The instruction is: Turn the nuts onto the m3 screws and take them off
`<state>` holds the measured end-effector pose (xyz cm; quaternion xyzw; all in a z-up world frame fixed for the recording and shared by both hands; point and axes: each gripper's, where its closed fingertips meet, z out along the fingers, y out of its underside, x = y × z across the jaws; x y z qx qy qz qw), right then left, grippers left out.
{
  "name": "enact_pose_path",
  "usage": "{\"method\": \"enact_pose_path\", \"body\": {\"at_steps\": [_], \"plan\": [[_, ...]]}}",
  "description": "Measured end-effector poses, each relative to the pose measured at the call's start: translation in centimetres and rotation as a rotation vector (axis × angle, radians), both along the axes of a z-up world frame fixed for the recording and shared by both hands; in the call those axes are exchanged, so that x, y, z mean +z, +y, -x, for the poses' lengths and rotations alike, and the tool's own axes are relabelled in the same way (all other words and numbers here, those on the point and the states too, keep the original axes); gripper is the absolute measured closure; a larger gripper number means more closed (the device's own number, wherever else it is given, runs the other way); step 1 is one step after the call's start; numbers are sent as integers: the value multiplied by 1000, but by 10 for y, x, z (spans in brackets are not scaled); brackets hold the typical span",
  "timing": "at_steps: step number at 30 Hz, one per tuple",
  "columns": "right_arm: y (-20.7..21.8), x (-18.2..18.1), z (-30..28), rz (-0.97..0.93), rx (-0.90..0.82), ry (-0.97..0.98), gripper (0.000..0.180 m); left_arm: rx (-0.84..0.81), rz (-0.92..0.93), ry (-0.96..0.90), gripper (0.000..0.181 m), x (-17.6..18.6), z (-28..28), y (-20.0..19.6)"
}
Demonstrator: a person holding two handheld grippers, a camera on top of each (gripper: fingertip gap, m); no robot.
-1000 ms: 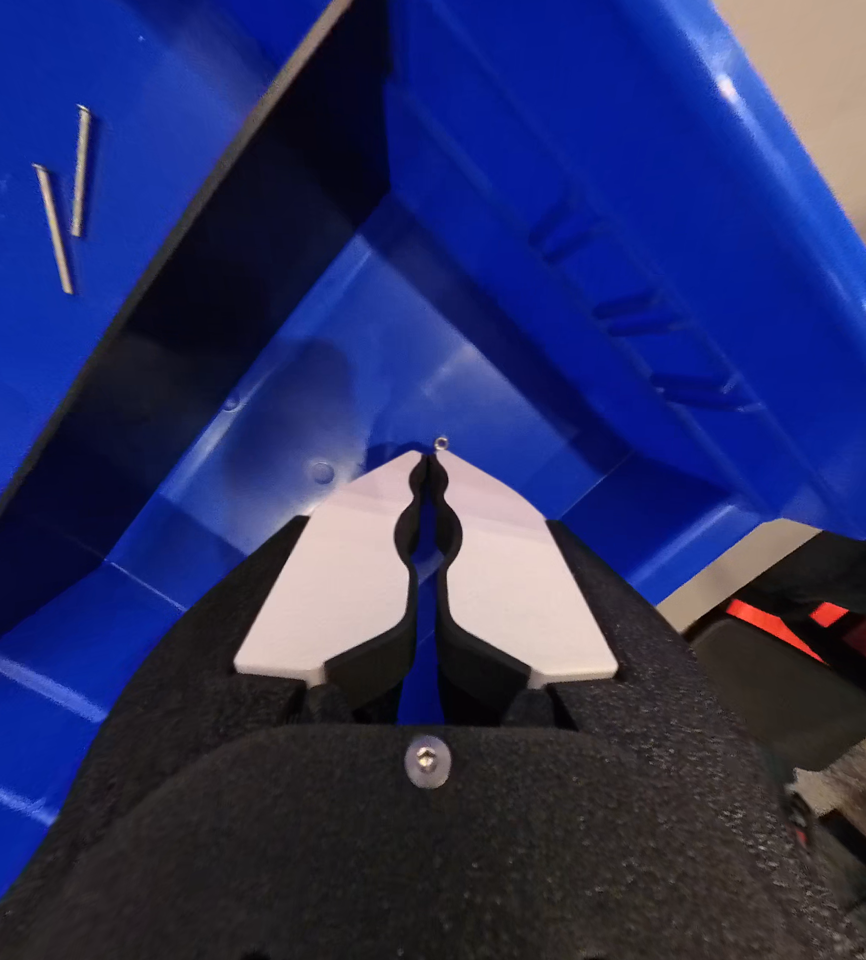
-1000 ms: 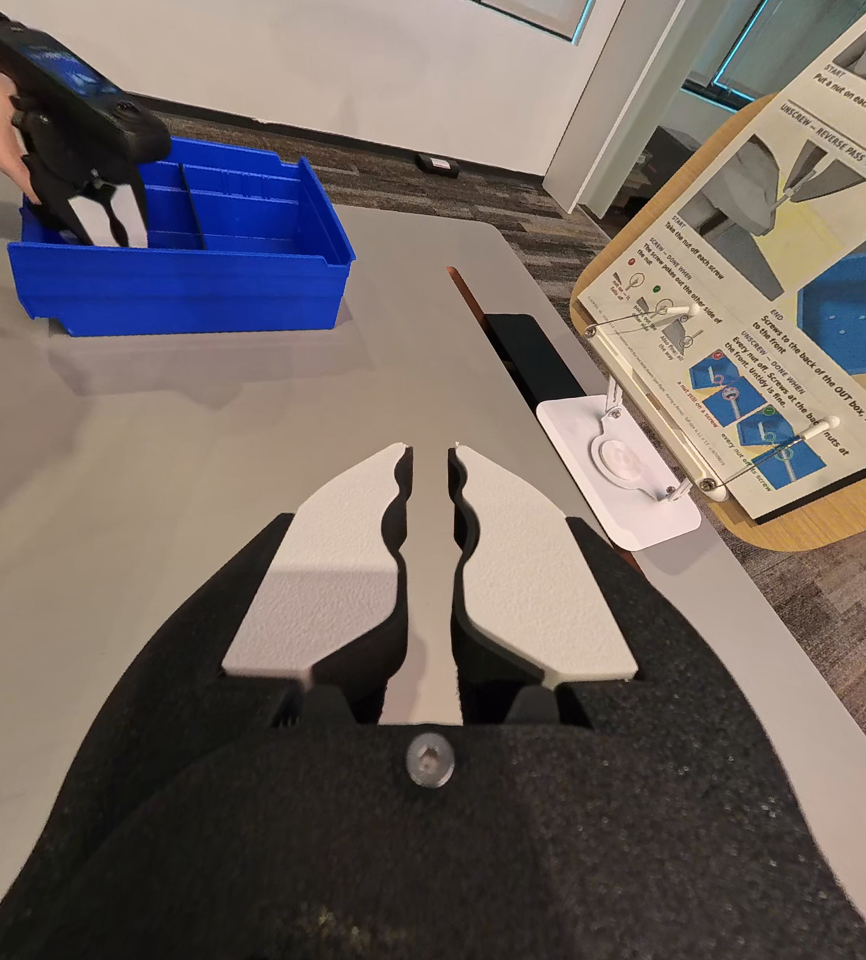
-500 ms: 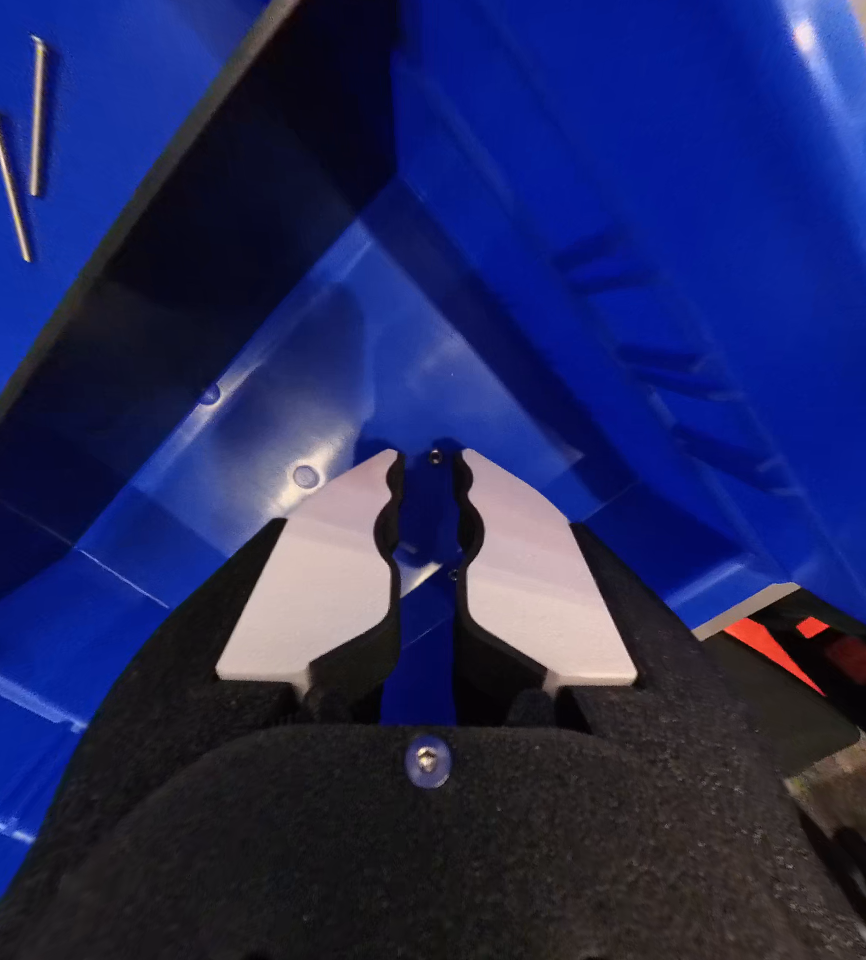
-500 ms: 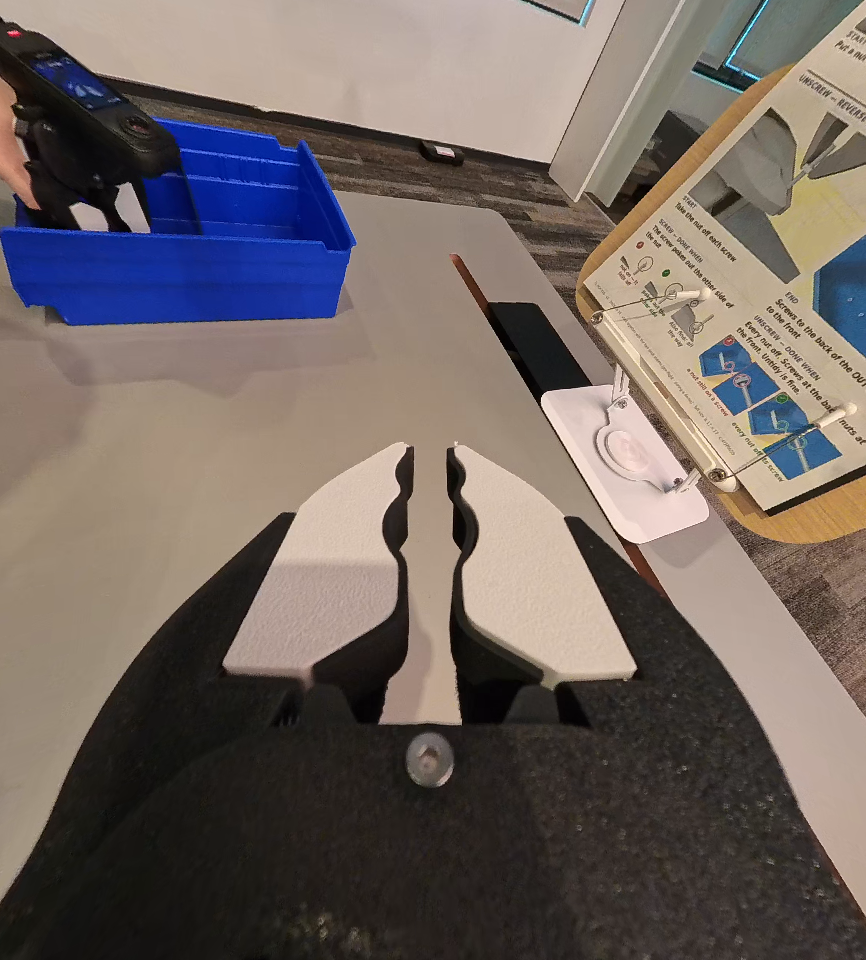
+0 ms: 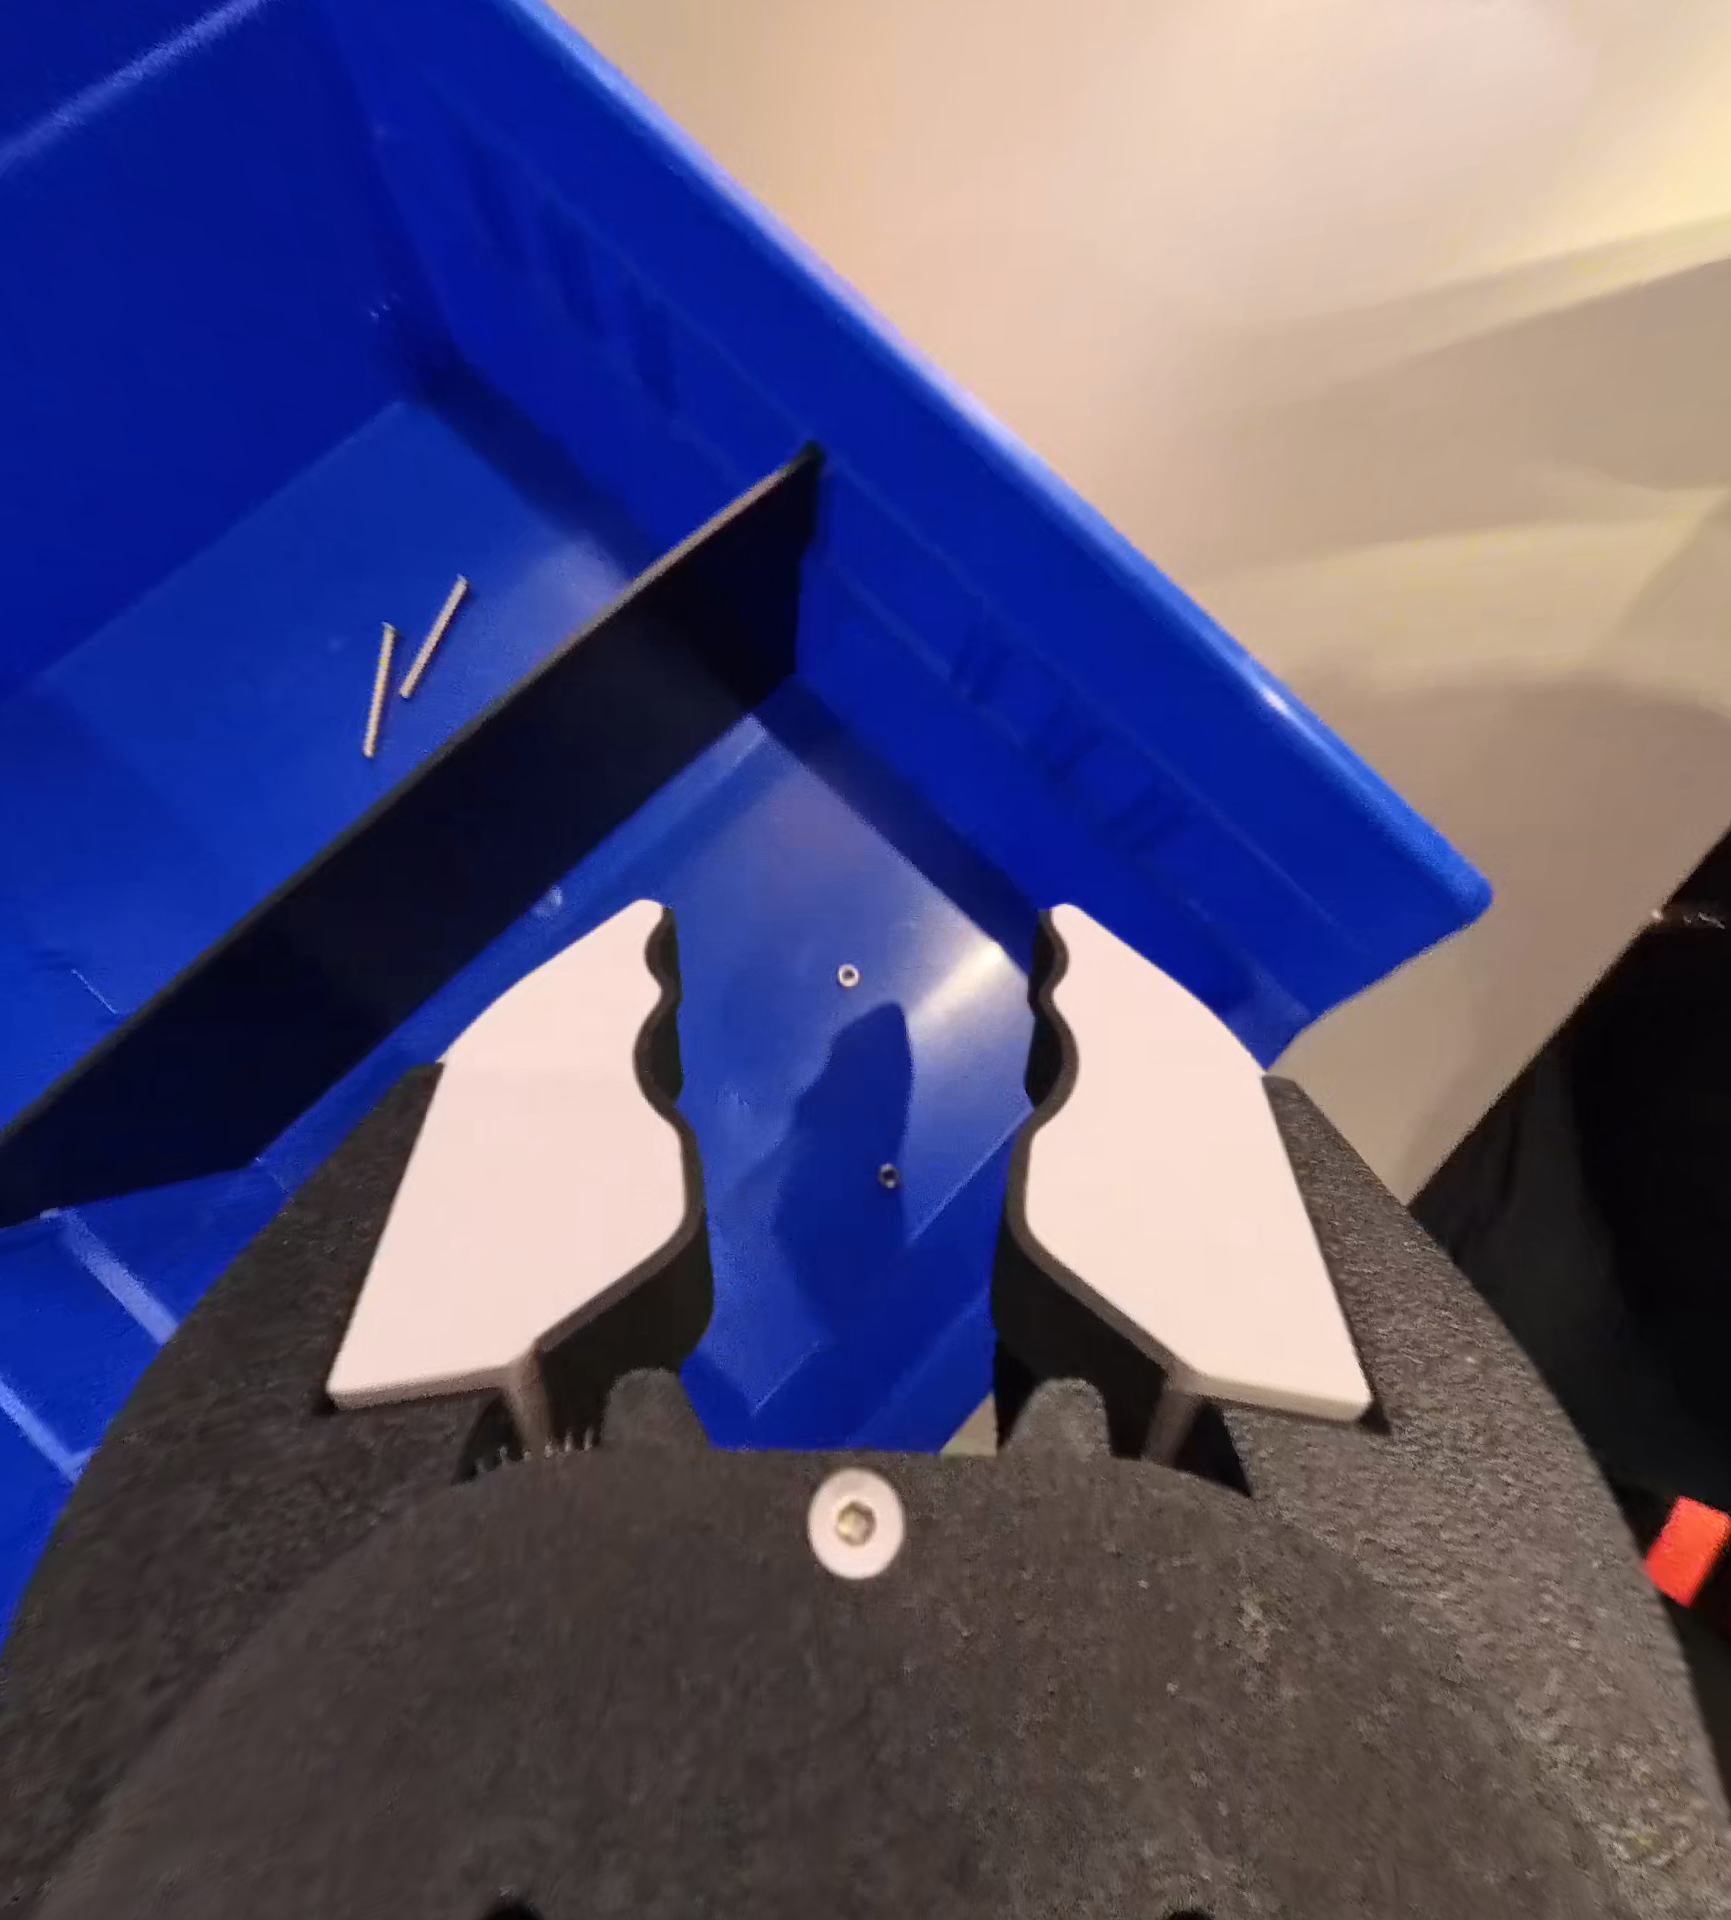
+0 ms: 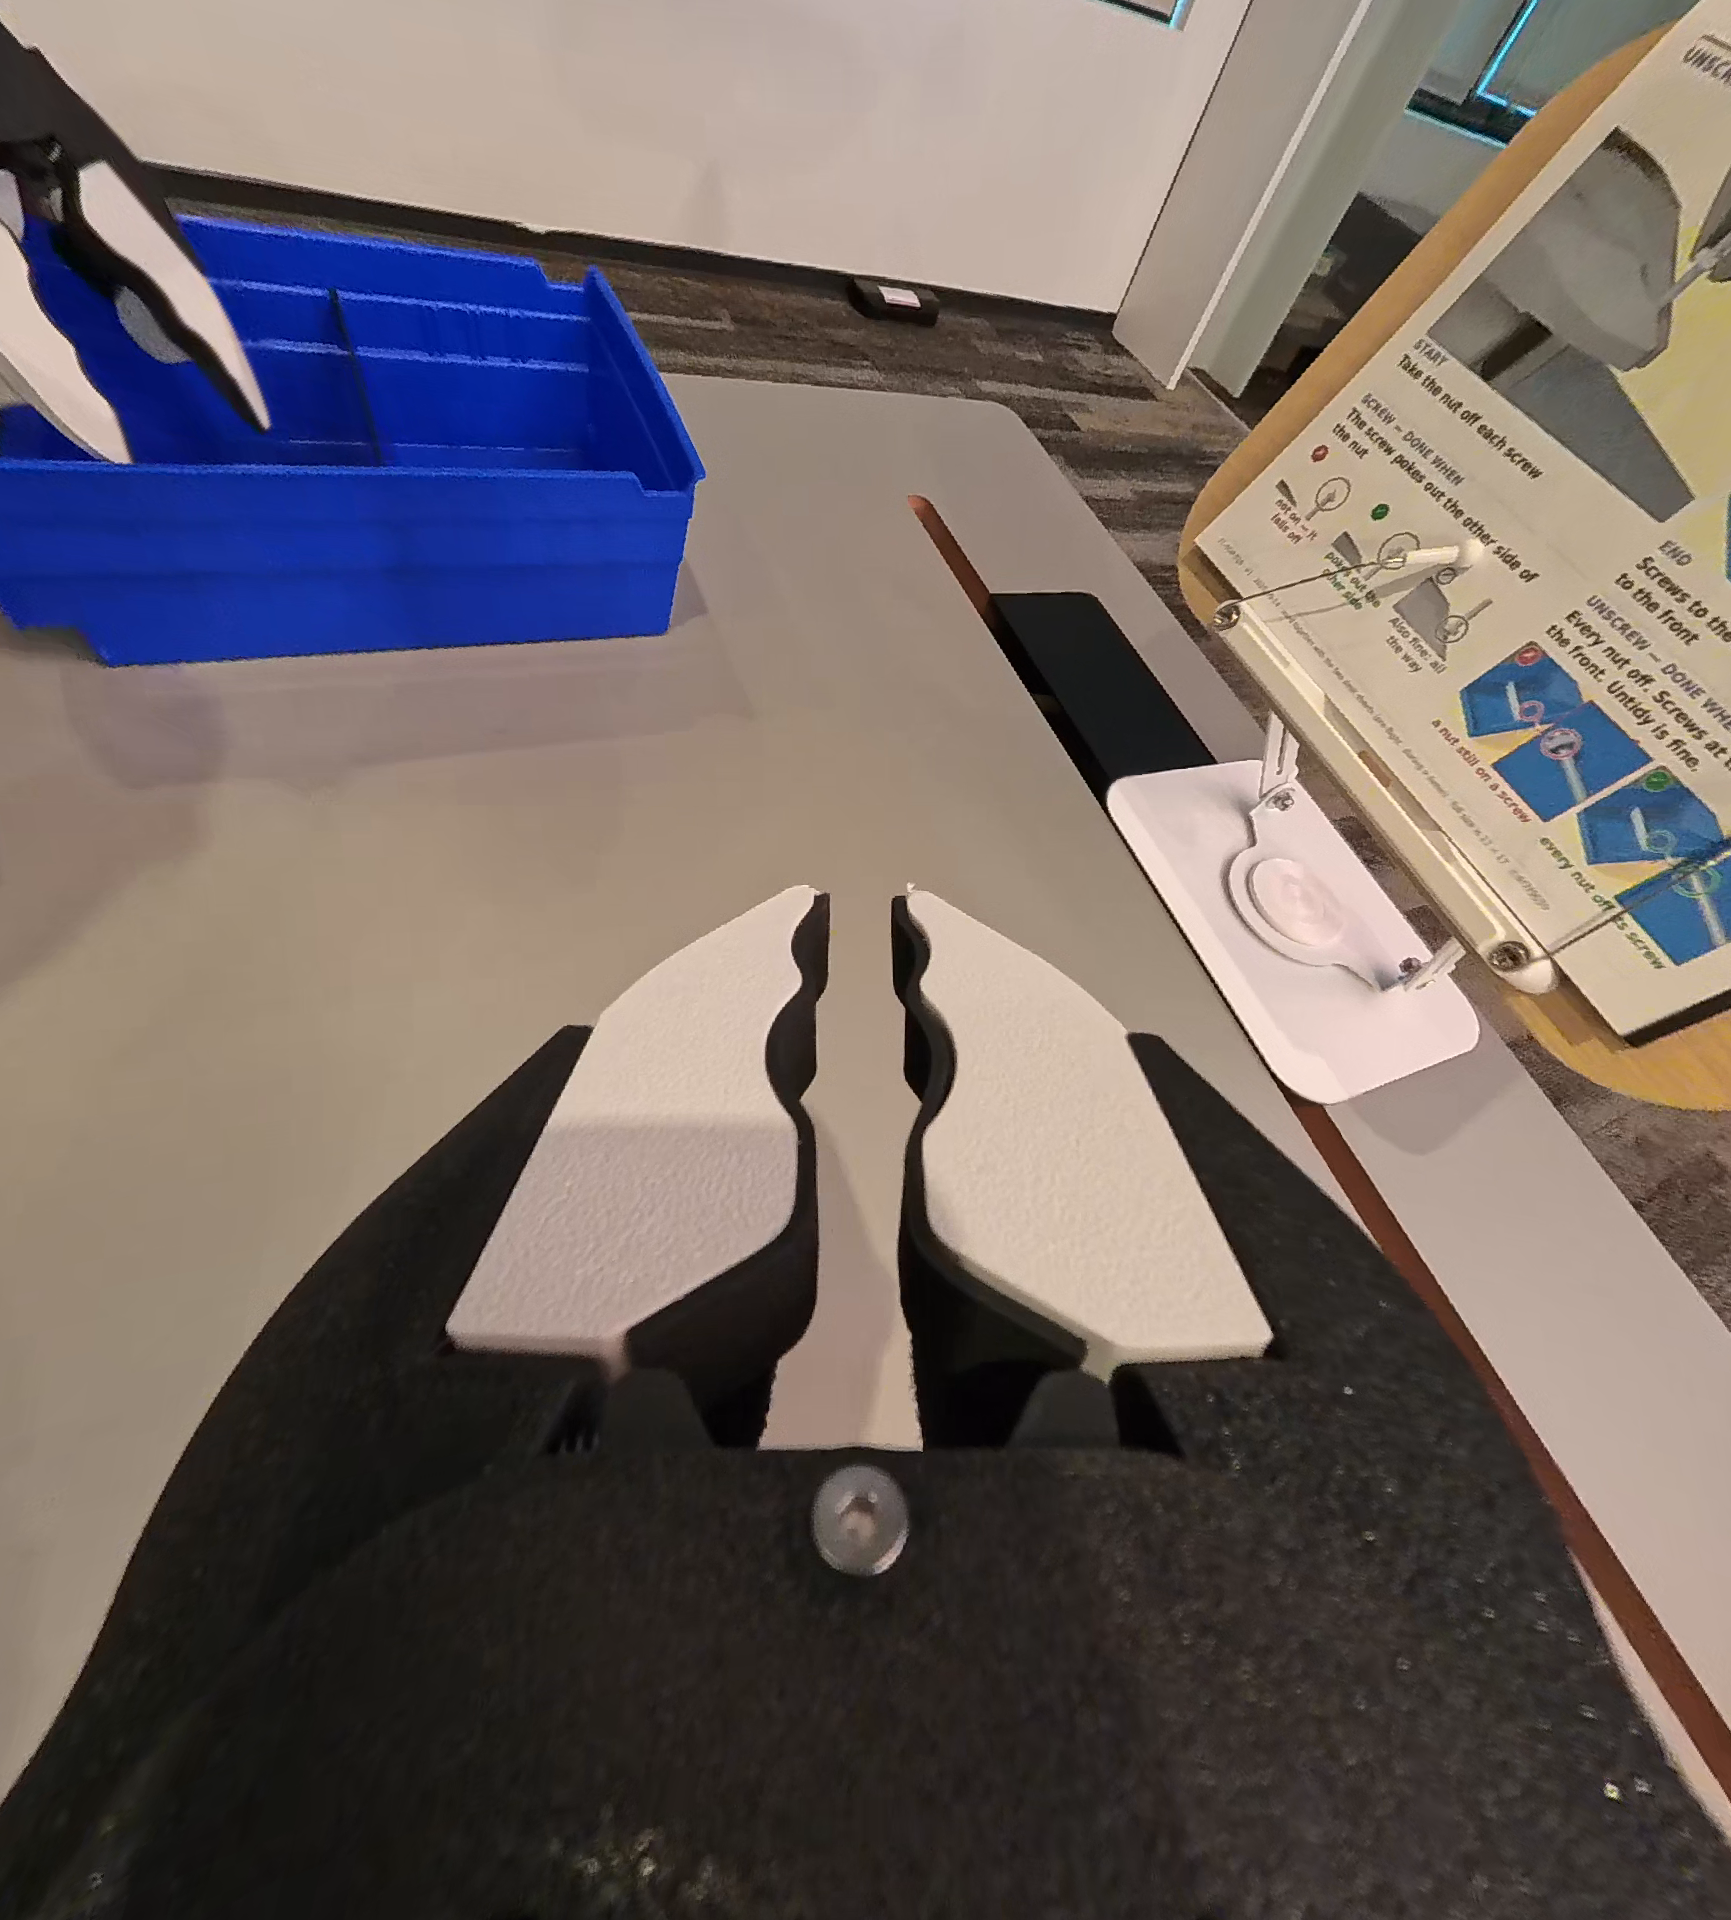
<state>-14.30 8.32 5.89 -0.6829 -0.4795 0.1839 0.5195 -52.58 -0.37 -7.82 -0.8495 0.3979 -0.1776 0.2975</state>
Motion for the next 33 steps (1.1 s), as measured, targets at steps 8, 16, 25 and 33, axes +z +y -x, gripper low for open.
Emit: {"method": "enact_pose_path", "body": {"at_steps": [8, 16, 25, 33], "plan": [[14, -7, 25, 2, 18, 59, 169, -195, 46, 158, 142, -10, 2, -12], [26, -14, 38, 10, 36, 83, 169, -308, 73, 324, 145, -35, 3, -11], [24, -22, 40, 8, 51, 28, 170, -352, 135, 446, 147, -56, 3, -9], [22, -25, 43, 8, 64, 5, 170, -378, 188, 471, 152, -66, 4, -8]]}}
